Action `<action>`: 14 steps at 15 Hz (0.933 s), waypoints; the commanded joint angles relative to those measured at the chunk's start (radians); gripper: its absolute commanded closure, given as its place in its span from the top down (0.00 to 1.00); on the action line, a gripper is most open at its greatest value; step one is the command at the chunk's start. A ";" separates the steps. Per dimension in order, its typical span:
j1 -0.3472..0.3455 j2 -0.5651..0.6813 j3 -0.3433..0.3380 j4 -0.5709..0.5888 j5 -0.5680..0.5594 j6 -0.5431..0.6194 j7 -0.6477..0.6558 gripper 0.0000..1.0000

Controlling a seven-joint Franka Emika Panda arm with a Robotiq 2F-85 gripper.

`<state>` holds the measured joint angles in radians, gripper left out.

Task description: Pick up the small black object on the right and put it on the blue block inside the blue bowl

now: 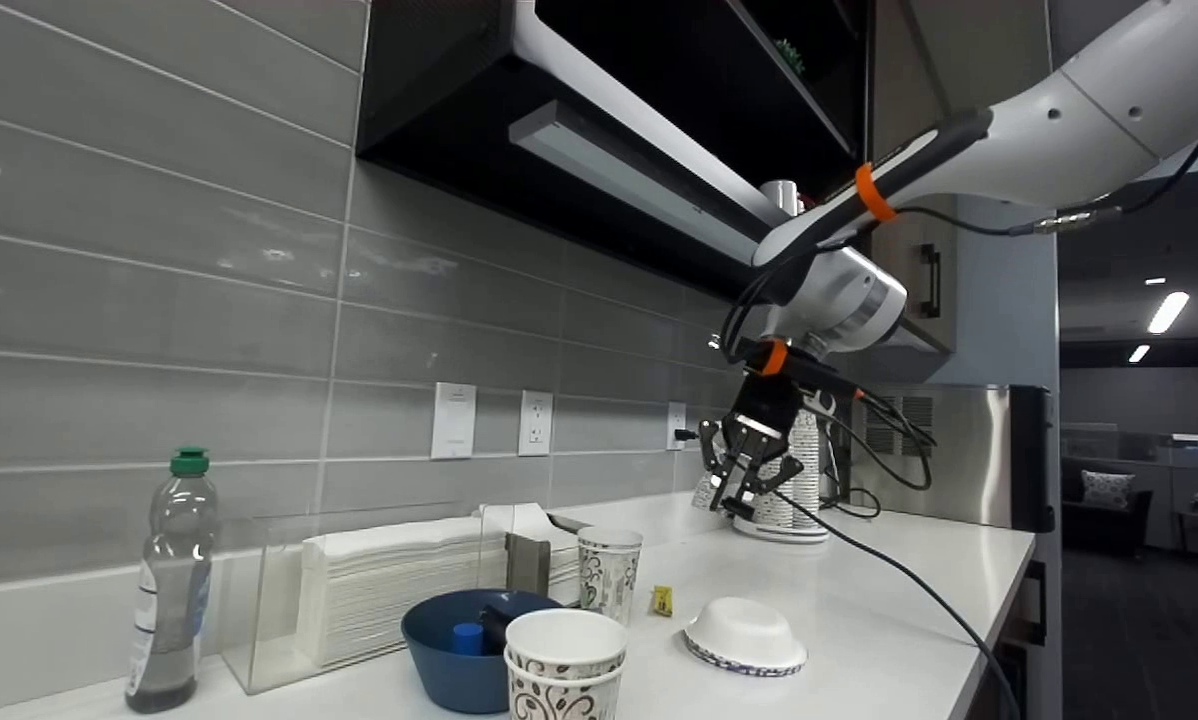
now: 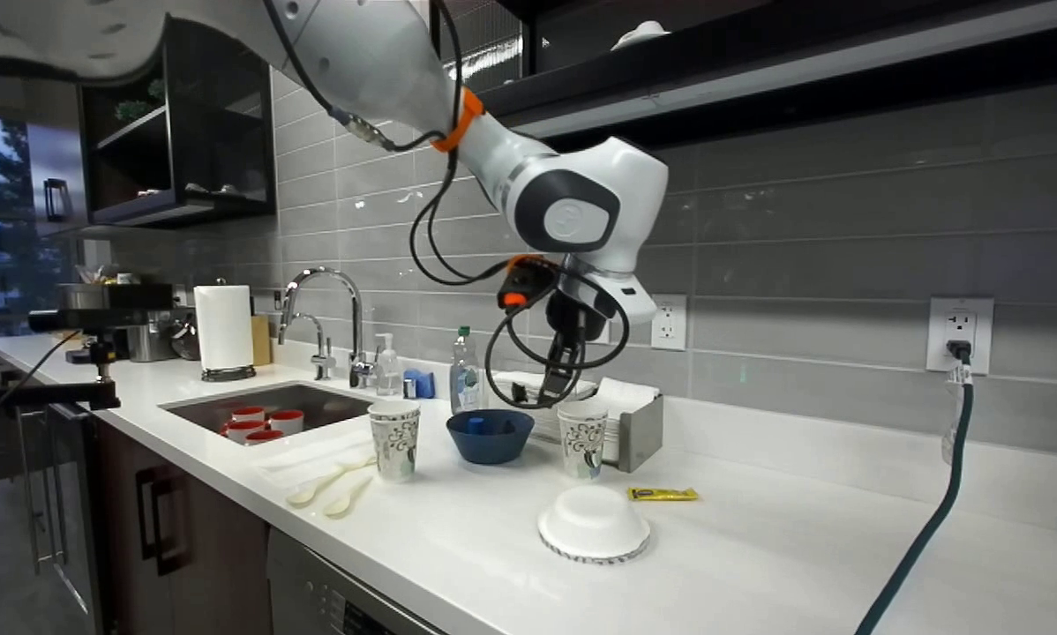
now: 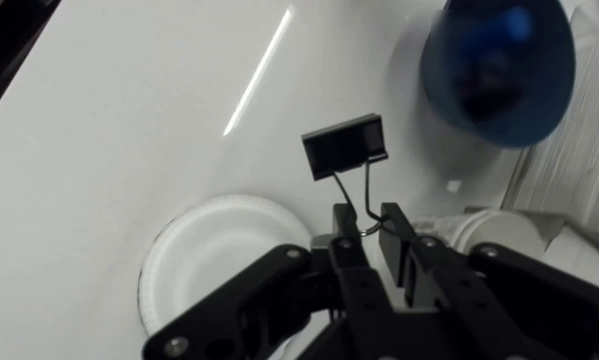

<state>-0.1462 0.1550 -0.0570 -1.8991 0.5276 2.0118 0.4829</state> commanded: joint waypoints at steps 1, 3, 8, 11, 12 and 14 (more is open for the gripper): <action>0.060 -0.134 0.027 -0.112 0.019 0.004 -0.125 0.05; 0.066 -0.090 0.015 -0.063 0.000 -0.003 -0.088 0.05; 0.074 -0.095 0.009 -0.070 -0.001 -0.002 -0.085 0.05; 0.109 -0.100 0.050 -0.078 0.045 0.004 -0.228 0.05; 0.130 -0.093 0.070 -0.075 0.045 0.031 -0.249 0.05; 0.172 -0.073 0.107 -0.061 0.015 0.101 -0.281 0.05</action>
<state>-0.0290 0.0643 0.0070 -1.9711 0.5429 2.0359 0.2634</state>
